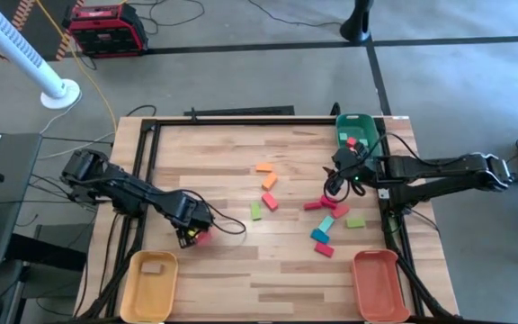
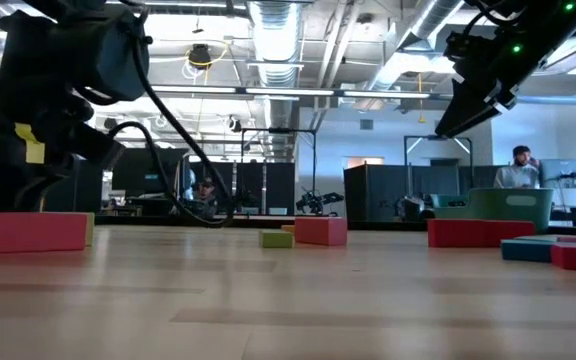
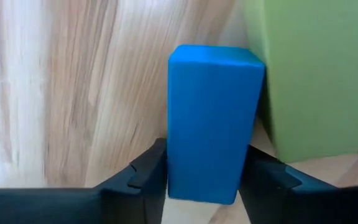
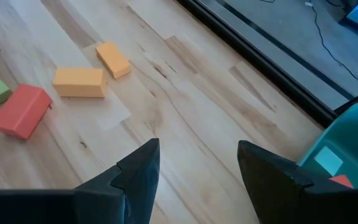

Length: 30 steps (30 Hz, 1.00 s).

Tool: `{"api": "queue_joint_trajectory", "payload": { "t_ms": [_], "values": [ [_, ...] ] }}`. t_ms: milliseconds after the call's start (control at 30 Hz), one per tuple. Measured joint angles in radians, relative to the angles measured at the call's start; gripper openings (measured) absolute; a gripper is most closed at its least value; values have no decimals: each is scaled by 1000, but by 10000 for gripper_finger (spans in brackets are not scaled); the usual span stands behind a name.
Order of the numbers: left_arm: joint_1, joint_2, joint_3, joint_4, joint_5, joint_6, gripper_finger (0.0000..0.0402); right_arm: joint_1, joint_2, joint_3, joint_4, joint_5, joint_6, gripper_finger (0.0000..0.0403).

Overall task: Sort blocks by size
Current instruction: Put the blue thick rectangle block into the yellow bin

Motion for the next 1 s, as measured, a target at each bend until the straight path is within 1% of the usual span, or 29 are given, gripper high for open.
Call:
{"api": "queue_joint_trajectory", "payload": {
  "t_ms": [100, 300, 467, 633, 733, 800, 900, 1000],
  "values": [
    [10, -1, 2, 10, -4, 27, 128, 0, 1, 0, 0, 0, 7, 245],
    [13, 0, 10, -5, -7, 52, 125, 0, 1, 0, 0, 0, 10, 245],
    [10, -12, 78, -132, -7, 46, 125, 0, 1, 0, 1, 0, 14, 245],
    [-24, -76, 185, -288, -2, 2, 125, 0, 1, 0, 8, 0, 14, 245],
    [-75, -137, 249, -375, 7, -52, 125, 0, 1, 0, 8, 0, 15, 245],
    [-127, -180, 285, -407, 37, -102, 125, 0, 1, 0, 8, 0, 16, 245],
    [-227, -244, 311, -410, 84, -211, 125, 0, 1, 0, 9, 0, 16, 245],
    [-342, -285, 312, -404, 123, -355, 125, 0, 1, 0, 18, 0, 16, 245]
  ]
}}
